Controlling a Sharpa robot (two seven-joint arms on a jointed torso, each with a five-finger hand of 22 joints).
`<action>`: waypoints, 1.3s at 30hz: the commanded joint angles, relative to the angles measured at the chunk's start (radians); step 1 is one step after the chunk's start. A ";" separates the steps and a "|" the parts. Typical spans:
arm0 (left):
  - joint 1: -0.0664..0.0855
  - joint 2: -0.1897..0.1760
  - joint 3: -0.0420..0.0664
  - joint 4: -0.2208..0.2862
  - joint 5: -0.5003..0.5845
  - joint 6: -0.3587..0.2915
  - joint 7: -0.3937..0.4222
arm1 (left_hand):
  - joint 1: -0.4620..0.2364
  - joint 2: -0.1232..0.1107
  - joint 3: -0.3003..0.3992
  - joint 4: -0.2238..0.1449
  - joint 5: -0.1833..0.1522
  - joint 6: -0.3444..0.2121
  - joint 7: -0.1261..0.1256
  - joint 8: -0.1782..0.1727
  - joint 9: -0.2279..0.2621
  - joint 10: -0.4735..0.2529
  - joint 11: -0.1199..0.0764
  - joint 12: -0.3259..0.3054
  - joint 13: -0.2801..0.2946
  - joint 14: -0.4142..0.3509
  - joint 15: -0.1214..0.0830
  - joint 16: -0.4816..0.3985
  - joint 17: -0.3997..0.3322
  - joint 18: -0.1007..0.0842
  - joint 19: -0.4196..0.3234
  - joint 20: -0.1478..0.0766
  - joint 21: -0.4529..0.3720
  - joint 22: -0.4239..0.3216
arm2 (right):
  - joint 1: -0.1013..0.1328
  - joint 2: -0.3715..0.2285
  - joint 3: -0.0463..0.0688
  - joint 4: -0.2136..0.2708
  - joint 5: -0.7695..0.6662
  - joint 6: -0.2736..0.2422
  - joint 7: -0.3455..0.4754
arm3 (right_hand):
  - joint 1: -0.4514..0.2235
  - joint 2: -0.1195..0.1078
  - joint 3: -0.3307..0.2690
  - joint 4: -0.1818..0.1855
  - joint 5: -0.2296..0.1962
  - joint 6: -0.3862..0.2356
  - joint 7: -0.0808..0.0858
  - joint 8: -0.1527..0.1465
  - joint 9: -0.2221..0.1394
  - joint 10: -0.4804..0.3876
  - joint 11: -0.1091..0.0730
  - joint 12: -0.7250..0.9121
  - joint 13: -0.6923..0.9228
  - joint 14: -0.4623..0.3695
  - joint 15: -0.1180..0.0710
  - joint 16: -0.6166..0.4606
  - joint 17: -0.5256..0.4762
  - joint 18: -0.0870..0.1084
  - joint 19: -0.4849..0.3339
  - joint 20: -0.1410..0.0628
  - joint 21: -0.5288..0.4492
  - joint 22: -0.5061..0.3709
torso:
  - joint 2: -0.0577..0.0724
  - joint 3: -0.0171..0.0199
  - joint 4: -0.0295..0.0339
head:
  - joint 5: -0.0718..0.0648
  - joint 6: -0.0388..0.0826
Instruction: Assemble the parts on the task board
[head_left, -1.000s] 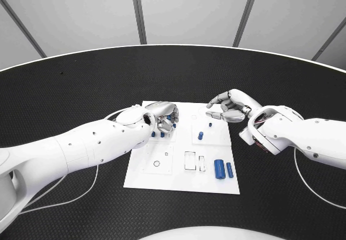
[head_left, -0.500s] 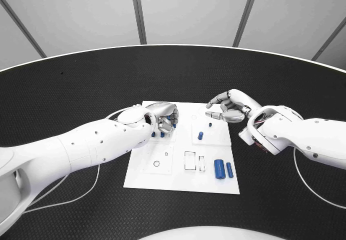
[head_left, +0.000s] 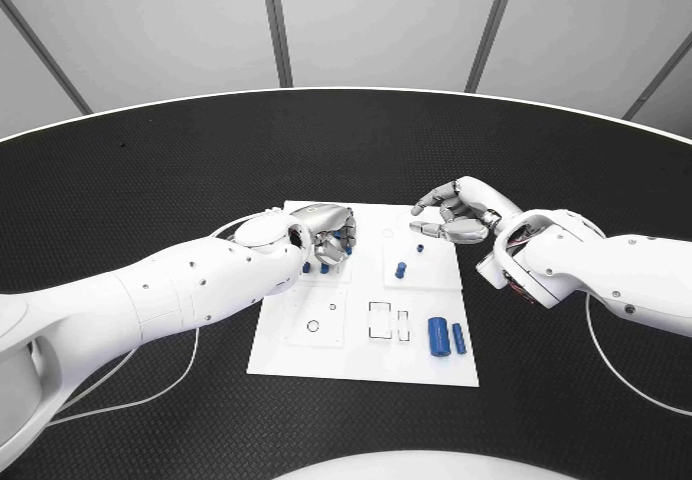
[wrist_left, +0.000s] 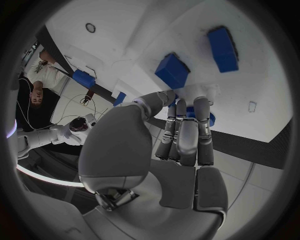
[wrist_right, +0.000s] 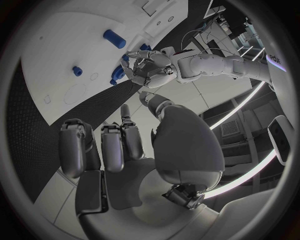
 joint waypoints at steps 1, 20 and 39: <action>0.000 0.001 0.000 0.000 0.001 0.004 0.000 | -0.004 0.012 0.007 0.000 -0.007 0.010 0.002 -0.006 -0.002 0.009 -0.001 -0.006 -0.003 0.009 -0.003 0.006 0.006 -0.017 0.008 0.000 0.005 0.001 | 0.000 0.000 0.000 0.000 0.000 0.000 0.000 | 0.001 -0.002 0.004 0.003 0.006 -0.005 -0.001 0.004 -0.001 0.002 -0.007 -0.003 0.113 0.073 -0.006 -0.004 0.128 0.017 0.039 -0.008 -0.003 0.116 | 0.000 -0.0001 -0.0002 | 0.000 -0.002; 0.000 0.006 0.000 -0.003 0.006 0.041 -0.028 | -0.012 0.019 0.007 0.002 -0.012 0.020 -0.001 -0.008 -0.005 0.020 -0.004 -0.010 -0.007 0.010 -0.005 0.008 -0.001 -0.020 0.023 -0.001 0.017 0.020 | 0.000 -0.001 0.000 0.001 0.000 0.000 -0.001 | 0.001 -0.002 0.004 0.003 0.006 -0.005 -0.001 0.004 -0.001 0.002 -0.007 -0.003 0.113 0.073 -0.006 -0.004 0.128 0.017 0.039 -0.008 -0.003 0.116 | -0.001 -0.0002 0.0002 | -0.001 -0.005; 0.000 0.008 0.000 -0.007 0.010 0.049 -0.020 | -0.022 0.059 0.011 0.009 -0.025 0.072 -0.019 -0.007 -0.006 0.064 -0.024 -0.018 -0.015 0.004 -0.022 0.000 -0.068 -0.031 0.063 -0.011 0.049 0.076 | 0.000 0.000 0.000 0.000 0.000 0.000 -0.001 | 0.002 -0.001 0.004 0.003 0.006 -0.004 -0.001 0.006 -0.001 0.003 -0.007 -0.002 0.114 0.073 -0.006 -0.005 0.128 0.017 0.039 -0.008 -0.002 0.117 | -0.001 0.0001 0.0003 | -0.001 -0.009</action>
